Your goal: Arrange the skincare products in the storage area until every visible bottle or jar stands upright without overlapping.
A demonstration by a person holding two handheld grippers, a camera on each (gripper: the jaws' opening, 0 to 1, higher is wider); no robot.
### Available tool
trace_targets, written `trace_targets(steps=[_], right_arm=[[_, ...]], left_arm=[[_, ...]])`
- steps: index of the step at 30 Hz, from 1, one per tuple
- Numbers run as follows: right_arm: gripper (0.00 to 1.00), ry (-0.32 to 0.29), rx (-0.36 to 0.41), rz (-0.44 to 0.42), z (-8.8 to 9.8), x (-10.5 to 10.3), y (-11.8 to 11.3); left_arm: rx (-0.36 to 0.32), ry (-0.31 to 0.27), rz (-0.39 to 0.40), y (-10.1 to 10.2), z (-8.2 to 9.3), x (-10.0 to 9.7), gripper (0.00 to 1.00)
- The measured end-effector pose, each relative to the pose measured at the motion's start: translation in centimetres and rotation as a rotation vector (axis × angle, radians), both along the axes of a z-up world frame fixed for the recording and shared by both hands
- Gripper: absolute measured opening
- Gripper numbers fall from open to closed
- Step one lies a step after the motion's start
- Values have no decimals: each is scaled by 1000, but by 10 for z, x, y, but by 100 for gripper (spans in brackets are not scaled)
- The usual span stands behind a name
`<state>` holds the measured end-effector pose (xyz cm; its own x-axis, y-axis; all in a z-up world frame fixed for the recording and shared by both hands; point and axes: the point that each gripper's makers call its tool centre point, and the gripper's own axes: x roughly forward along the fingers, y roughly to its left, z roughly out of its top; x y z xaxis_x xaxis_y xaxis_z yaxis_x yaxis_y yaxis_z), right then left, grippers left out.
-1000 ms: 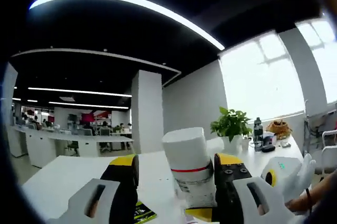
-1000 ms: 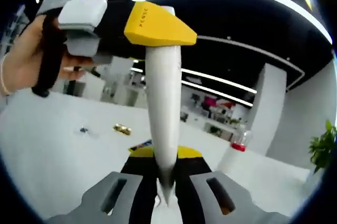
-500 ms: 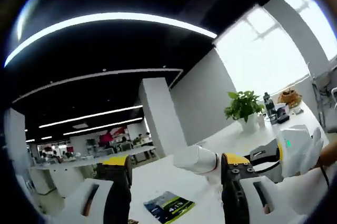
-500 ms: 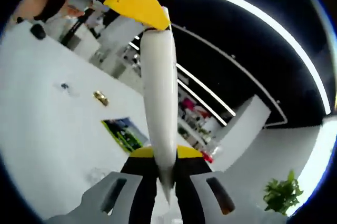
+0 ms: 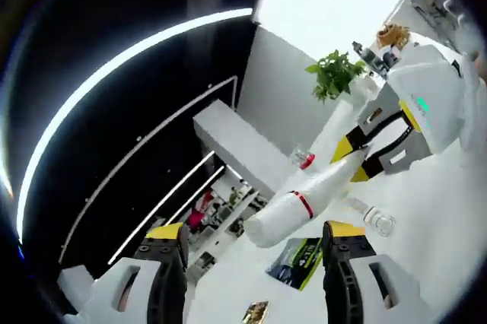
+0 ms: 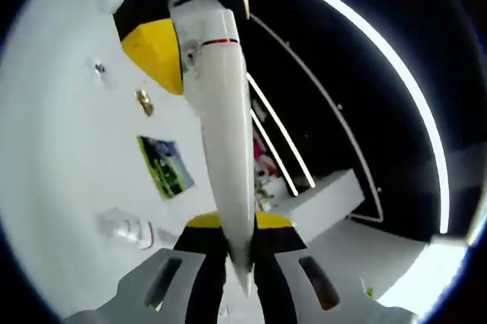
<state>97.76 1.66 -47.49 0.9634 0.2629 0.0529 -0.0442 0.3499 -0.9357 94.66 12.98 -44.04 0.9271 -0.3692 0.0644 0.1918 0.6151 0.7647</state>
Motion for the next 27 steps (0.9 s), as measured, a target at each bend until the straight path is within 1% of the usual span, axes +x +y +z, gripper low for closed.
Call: trace_targets(steps=[1, 2, 3, 4, 5, 7, 9, 11, 12, 13, 15, 17, 19, 23, 25, 26, 27], right_arm=[[10, -6, -26, -12, -1, 0, 0], [10, -26, -71, -22, -1, 0, 0], [10, -32, -85, -23, -1, 0, 1], [10, -45, -118, -22, -3, -1, 3], [10, -48, -133, -21, -4, -1, 5], [10, -45, -154, -22, -8, 3, 7], [10, -52, -181, -25, -10, 4, 9], [10, -61, -225, -33, -11, 5, 9], [10, -61, -233, -38, -12, 5, 9], [10, -58, -246, -39, -14, 5, 9], [10, -54, -268, -34, -19, 5, 11], [10, -52, -285, -30, -21, 4, 13], [11, -57, -301, -26, -21, 2, 16], [11, -60, -308, 0, -23, -2, 24], [11, -71, -321, 13, -23, -4, 29], [11, -74, -325, 17, -23, -6, 31], [11, -75, -322, 19, -23, -7, 32]], left_arm=[[32, 5, -11, -4, -6, -1, 73], [45, 16, -14, -7, -10, -1, 73], [59, 20, -12, -8, -13, -1, 73], [91, 20, -5, -9, -18, -1, 73], [123, 16, 2, -9, -21, 0, 72], [151, 17, 4, -10, -26, 0, 69], [162, 37, -6, -11, -31, -1, 66], [177, 61, -11, -11, -38, -2, 63], [197, 74, -8, -11, -43, -2, 61], [230, 87, 5, -10, -49, -2, 59], [283, 98, 16, -12, -59, -1, 58], [311, 87, 11, -16, -64, -3, 57], [333, 86, 9, -18, -69, -4, 54], [354, 90, 4, -23, -75, -6, 49], [362, 93, 7, -22, -75, -7, 42], [372, 105, 10, -21, -77, -7, 40], [369, 99, 17, -20, -76, -7, 36]])
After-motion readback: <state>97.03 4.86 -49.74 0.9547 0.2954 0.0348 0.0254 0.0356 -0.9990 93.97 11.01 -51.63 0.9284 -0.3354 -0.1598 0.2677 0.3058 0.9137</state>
